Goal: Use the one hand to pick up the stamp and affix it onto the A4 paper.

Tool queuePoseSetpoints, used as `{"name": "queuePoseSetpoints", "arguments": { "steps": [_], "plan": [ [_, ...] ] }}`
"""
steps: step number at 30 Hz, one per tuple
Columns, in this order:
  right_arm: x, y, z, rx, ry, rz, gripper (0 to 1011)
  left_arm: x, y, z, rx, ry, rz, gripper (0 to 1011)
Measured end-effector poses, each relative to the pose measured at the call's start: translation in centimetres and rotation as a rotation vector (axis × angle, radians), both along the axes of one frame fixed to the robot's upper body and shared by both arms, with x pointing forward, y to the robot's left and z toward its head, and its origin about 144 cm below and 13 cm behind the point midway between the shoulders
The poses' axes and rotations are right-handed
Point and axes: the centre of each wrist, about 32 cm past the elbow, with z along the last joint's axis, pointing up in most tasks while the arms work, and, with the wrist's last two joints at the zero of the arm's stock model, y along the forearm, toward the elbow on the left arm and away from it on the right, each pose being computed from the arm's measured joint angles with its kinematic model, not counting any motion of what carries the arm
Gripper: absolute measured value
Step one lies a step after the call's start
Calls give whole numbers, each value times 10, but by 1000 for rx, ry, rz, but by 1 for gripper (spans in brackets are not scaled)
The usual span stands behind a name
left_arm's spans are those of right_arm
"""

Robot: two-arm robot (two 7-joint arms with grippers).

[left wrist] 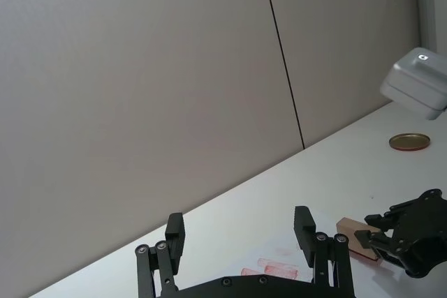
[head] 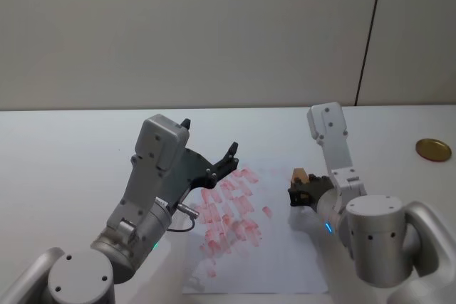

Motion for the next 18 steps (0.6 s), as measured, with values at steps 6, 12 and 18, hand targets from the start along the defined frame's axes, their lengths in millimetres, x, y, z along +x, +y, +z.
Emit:
{"name": "queuePoseSetpoints", "arguments": {
  "steps": [6,12,18],
  "plan": [
    [6,1,-6,-5,13,-3,224,0,0,0,0,0,0,993],
    [11,3,-10,-4,17,4,224,0,0,0,0,0,0,993],
    [14,4,-12,-1,26,11,224,0,0,0,0,0,0,993]
  ]
}}
